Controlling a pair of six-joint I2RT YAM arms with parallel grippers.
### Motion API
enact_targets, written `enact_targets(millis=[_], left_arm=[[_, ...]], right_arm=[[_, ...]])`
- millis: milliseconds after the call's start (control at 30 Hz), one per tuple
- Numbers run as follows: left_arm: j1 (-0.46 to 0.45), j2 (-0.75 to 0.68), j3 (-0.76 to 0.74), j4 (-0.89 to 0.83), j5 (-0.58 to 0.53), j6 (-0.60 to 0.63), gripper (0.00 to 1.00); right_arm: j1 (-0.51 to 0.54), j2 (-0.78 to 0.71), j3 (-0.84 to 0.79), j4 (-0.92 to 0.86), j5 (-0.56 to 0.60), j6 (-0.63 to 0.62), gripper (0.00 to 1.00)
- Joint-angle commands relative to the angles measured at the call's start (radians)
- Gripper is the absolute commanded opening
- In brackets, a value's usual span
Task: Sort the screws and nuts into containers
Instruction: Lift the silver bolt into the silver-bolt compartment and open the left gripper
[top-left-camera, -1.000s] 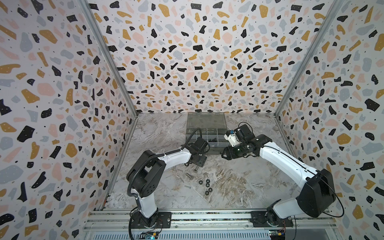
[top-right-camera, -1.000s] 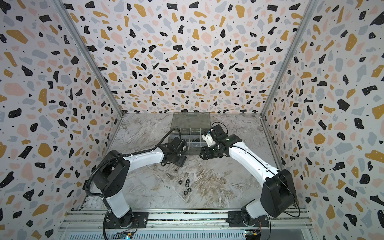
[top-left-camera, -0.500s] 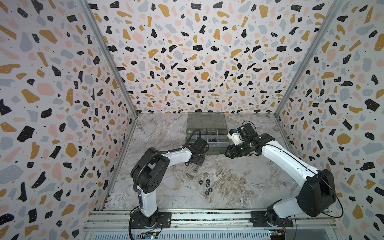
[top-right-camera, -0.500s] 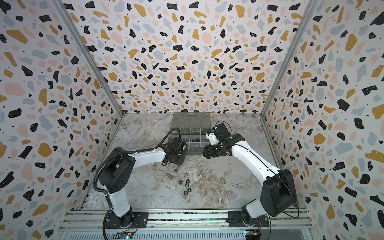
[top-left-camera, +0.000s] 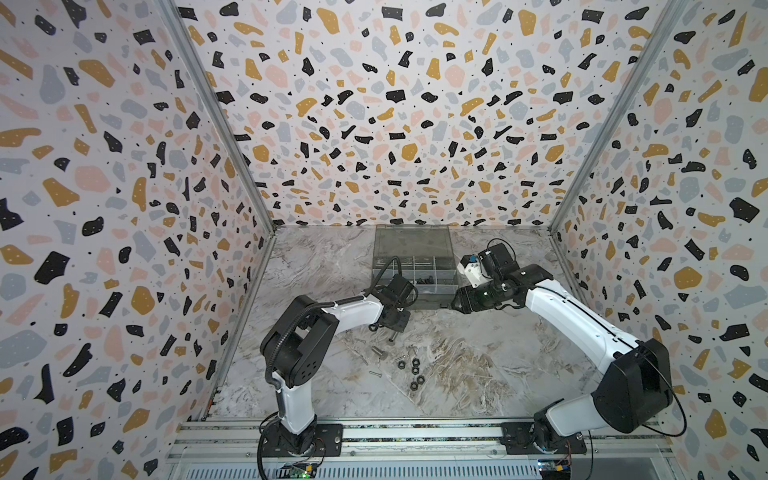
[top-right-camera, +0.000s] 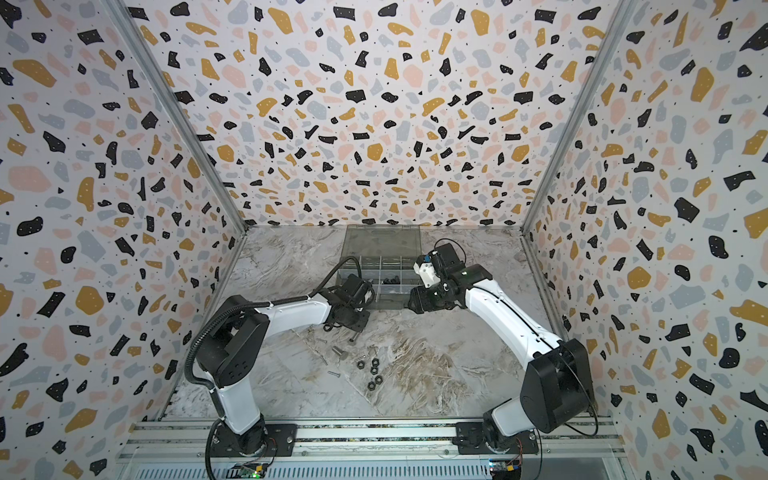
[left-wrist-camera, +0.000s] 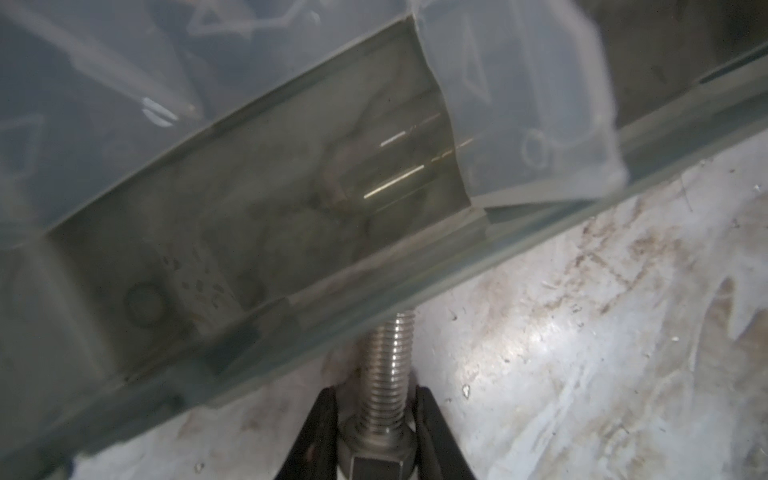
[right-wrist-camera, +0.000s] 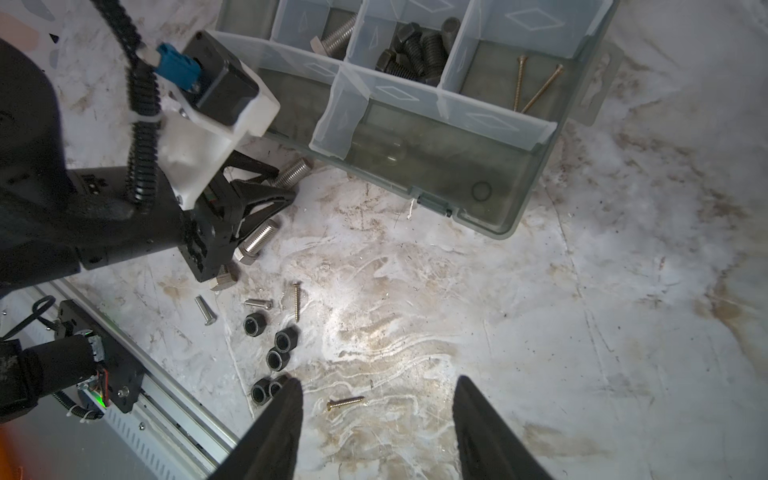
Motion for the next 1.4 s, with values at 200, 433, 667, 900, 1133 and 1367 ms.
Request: enact_targets(millis=[200, 433, 667, 900, 1133, 1367], left_arm=[[0.03, -0.117, 0.196, -0.145, 0.002, 0.022, 0.17], [0.103, -0.052, 0.336, -0.165, 0.026, 0.025, 0.17], [0.107, 0.042, 0.414, -0.132, 0.045, 0.034, 0.17], [0.115, 0.129, 0.492, -0.122, 0.059, 0.042, 0.17], [0.139, 0.192, 0.544, -0.119, 0.073, 0.045, 0.18], [0.155, 0.222, 0.563, -0.126, 0.125, 0.036, 0.49]], right_arm=[[-0.003, 0.003, 0.085, -0.036, 0.002, 0.005, 0.6], [-0.007, 0.008, 0.088, -0.035, 0.01, 0.003, 0.6], [-0.027, 0.007, 0.089, -0.037, 0.015, 0.0, 0.6], [-0.053, 0.008, 0.092, -0.05, 0.026, -0.006, 0.6], [-0.068, 0.011, 0.092, -0.057, 0.04, 0.002, 0.6], [-0.071, 0.029, 0.114, -0.063, 0.041, 0.006, 0.6]])
